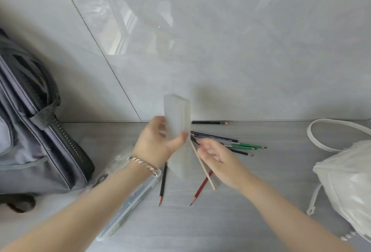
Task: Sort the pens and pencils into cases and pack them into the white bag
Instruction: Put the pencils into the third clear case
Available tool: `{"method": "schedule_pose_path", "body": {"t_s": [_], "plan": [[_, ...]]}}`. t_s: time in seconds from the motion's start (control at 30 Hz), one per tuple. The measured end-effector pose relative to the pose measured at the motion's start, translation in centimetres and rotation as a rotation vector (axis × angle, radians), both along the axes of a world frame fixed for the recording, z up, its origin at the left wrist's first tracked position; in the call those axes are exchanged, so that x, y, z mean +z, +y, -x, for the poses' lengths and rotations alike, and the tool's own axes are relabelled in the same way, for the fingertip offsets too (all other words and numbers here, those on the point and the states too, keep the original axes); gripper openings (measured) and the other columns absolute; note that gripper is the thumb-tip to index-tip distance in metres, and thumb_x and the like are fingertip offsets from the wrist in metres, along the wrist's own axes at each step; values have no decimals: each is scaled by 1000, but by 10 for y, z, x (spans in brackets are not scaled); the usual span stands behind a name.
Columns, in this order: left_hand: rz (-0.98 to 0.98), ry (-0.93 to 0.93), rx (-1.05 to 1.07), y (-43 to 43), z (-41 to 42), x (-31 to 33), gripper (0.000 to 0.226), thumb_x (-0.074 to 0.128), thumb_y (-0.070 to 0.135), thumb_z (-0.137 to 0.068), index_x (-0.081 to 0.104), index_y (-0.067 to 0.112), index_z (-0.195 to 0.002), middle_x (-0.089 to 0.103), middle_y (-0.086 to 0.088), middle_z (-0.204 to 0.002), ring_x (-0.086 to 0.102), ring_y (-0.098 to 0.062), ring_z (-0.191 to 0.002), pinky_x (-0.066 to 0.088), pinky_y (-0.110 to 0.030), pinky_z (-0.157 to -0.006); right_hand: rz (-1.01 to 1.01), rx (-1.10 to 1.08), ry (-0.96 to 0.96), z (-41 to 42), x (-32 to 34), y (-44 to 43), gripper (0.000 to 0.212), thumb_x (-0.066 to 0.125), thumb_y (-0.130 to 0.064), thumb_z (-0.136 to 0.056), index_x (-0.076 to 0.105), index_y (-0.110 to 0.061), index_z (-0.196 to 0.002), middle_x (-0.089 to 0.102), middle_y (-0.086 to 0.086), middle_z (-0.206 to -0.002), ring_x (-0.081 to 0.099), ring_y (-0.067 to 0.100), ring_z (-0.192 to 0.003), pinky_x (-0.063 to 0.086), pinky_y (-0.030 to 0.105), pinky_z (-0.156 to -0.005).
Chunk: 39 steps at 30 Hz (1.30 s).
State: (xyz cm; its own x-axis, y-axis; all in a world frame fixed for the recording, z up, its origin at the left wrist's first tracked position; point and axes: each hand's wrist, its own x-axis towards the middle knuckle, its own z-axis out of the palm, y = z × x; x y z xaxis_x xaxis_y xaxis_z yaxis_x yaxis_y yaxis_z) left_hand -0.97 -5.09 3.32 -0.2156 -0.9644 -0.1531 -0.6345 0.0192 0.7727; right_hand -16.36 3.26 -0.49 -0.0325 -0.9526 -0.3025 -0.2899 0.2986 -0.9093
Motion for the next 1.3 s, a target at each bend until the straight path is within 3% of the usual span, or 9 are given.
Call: {"method": "schedule_pose_path", "body": {"t_s": [0.13,0.27,0.4,0.6,0.77,0.9,0.97,1.13,1.3], "plan": [[-478,495,151,28,15,-4,26,66,34,-79,64,10,-90,72,-14,-94,72,-26,-76,60,-32,-65,-2,65,-109,-7,11,11,56,42,-62,-80,44,-37,-130,59,-9,-123,54,3,-113,39,25,-101],[-538,555,174,47,19,-12,25,59,26,-85,68,3,-86,74,-11,-78,72,-27,-67,58,-27,-57,-9,88,-156,-1,13,23,34,46,-51,-84,54,-49,-117,64,-8,-119,57,10,-113,41,26,-102],[-585,578,177,53,19,-14,27,54,26,-88,65,2,-81,73,-11,-68,71,-29,-60,60,-32,-58,-145,-57,-425,10,16,32,35,54,-51,-80,71,-27,-100,70,-4,-106,65,13,-95,49,25,-85],[-633,603,235,51,6,-21,46,43,45,-83,72,10,-91,67,-22,-93,63,-33,-85,48,-45,-86,-312,-211,-724,23,14,46,37,37,-38,-91,69,-20,-96,74,-3,-93,70,9,-82,55,20,-70],[-722,617,321,59,-3,-30,47,29,39,-95,66,11,-105,68,-25,-103,64,-38,-97,52,-49,-86,-171,-163,-346,10,0,49,31,30,-23,-100,59,-25,-108,60,-6,-123,54,3,-115,38,19,-101],[-724,563,369,59,-10,-32,41,32,40,-96,62,13,-105,68,-19,-86,65,-31,-83,58,-42,-62,-178,18,-148,-2,-12,44,28,32,-30,-98,58,-25,-108,61,-17,-103,56,-10,-97,40,3,-83],[-700,506,390,55,-13,-34,37,37,40,-95,58,13,-106,64,-16,-81,61,-26,-72,57,-39,-56,-186,46,0,10,-32,35,28,39,-32,-97,59,-18,-111,65,-6,-104,62,8,-100,46,18,-89],[-581,373,365,47,-15,-37,33,43,45,-91,61,19,-83,64,-12,-79,55,-28,-71,51,-47,-83,-119,-101,778,84,-76,-5,37,56,-16,-88,53,-9,-123,52,11,-126,46,28,-119,37,32,-98],[-583,352,333,43,-7,-39,33,43,44,-92,59,17,-81,60,-14,-81,53,-27,-72,50,-40,-68,-298,165,1158,108,-93,-23,41,48,-30,-91,43,-8,-125,45,9,-128,40,26,-122,37,33,-96]]}}
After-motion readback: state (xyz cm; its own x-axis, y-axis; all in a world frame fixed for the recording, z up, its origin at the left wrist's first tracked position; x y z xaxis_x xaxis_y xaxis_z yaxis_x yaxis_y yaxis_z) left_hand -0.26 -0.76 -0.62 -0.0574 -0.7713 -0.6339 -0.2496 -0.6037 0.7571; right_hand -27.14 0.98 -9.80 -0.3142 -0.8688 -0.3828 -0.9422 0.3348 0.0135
